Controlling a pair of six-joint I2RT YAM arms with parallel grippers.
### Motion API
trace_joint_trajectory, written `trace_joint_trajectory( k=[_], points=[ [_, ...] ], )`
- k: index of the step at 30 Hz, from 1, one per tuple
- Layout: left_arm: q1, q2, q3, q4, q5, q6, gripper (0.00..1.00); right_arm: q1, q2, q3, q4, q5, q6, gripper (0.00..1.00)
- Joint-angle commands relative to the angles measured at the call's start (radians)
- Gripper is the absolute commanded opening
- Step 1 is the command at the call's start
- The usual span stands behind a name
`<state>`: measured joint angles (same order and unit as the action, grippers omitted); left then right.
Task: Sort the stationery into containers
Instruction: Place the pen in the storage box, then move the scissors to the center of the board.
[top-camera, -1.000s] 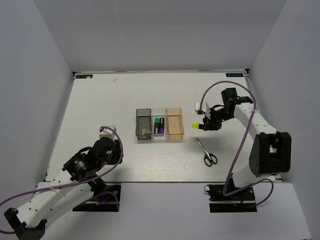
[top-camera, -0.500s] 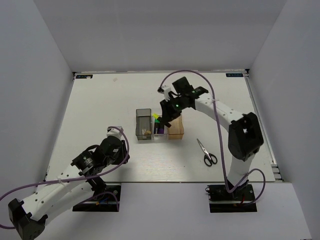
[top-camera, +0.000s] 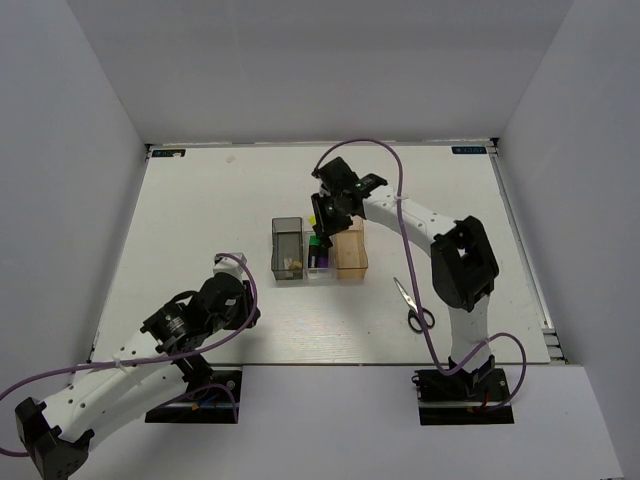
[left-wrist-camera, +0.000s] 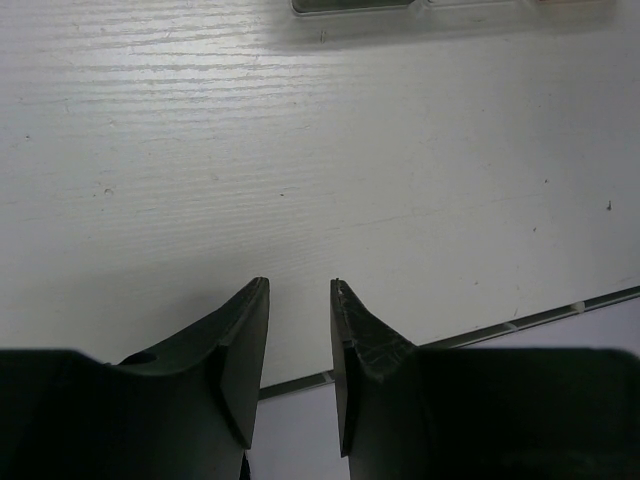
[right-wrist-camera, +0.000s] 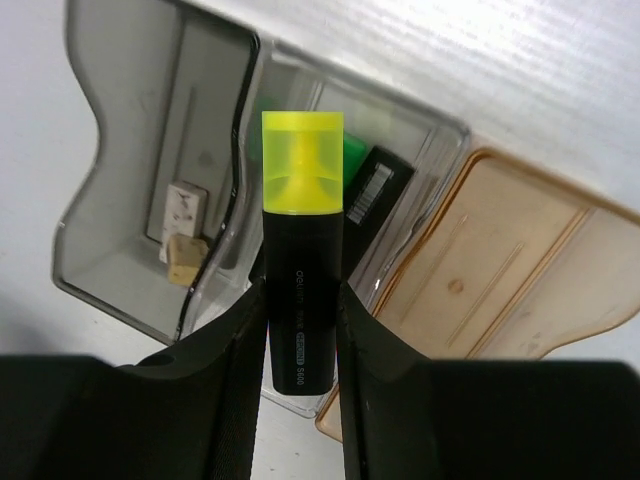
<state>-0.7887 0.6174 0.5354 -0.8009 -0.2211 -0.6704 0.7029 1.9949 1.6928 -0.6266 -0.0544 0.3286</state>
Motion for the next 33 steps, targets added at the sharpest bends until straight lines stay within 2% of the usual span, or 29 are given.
trace_joint_trajectory(
  k=[1,6,7,8,10,12,16,18,19,20,22,23,24,25,27,29,30,31,32,33],
  points=[
    [-0.006,-0.002,0.017,0.002,-0.012,0.005,0.41,0.023,-0.033,-0.041,-0.005,0.048,0.006,0.0],
    [-0.004,-0.008,0.014,0.003,-0.009,0.006,0.41,0.044,-0.057,-0.091,0.019,0.05,-0.002,0.0],
    [-0.003,-0.013,0.012,0.0,-0.009,0.005,0.41,0.047,-0.061,-0.107,0.025,0.047,-0.014,0.07],
    [-0.006,-0.012,0.014,0.0,-0.011,0.006,0.41,0.05,-0.067,-0.108,0.03,0.045,-0.023,0.3],
    [-0.004,-0.013,0.017,-0.001,-0.017,0.009,0.41,0.053,-0.071,-0.102,0.03,0.021,-0.045,0.54],
    [-0.006,-0.011,0.02,-0.007,-0.02,0.012,0.41,0.055,-0.08,-0.093,0.028,0.005,-0.056,0.6],
    [-0.006,0.008,0.043,-0.014,-0.024,0.032,0.41,0.058,-0.117,-0.085,0.033,-0.025,-0.077,0.6],
    [-0.004,0.022,0.058,-0.023,-0.027,0.043,0.4,0.055,-0.154,-0.081,0.033,-0.028,-0.1,0.41],
    [-0.004,0.034,0.07,-0.026,-0.029,0.052,0.4,0.053,-0.18,-0.088,0.037,-0.036,-0.133,0.29],
    [-0.006,0.042,0.083,-0.032,-0.032,0.057,0.38,0.05,-0.198,-0.105,0.047,-0.041,-0.201,0.0],
    [-0.004,0.05,0.107,-0.044,-0.044,0.081,0.27,0.047,-0.315,-0.189,0.091,0.02,-0.252,0.0],
    [-0.004,0.062,0.123,-0.06,-0.049,0.089,0.22,0.04,-0.355,-0.296,0.217,0.04,-0.264,0.0],
    [-0.006,0.064,0.132,-0.073,-0.055,0.104,0.18,0.032,-0.492,-0.429,0.275,0.177,-0.302,0.0],
    [-0.006,0.067,0.144,-0.081,-0.075,0.117,0.13,0.029,-0.533,-0.494,0.322,0.221,-0.316,0.0],
    [-0.006,0.071,0.156,-0.099,-0.084,0.138,0.09,-0.012,-0.621,-0.64,0.382,0.286,-0.374,0.0],
    [-0.004,0.079,0.172,-0.112,-0.098,0.155,0.09,-0.035,-0.689,-0.656,0.274,0.245,-0.413,0.0],
    [-0.004,0.085,0.173,-0.115,-0.103,0.158,0.09,-0.078,-0.709,-0.704,0.215,0.099,-0.551,0.0],
    [-0.003,0.09,0.173,-0.118,-0.101,0.167,0.13,-0.086,-0.763,-0.731,0.187,0.067,-0.592,0.0],
    [-0.001,0.108,0.172,-0.119,-0.098,0.176,0.16,-0.103,-0.816,-0.777,0.145,0.032,-0.662,0.04],
    [0.002,0.117,0.175,-0.121,-0.092,0.181,0.22,-0.118,-0.838,-0.82,0.09,-0.022,-0.731,0.17]
  ],
)
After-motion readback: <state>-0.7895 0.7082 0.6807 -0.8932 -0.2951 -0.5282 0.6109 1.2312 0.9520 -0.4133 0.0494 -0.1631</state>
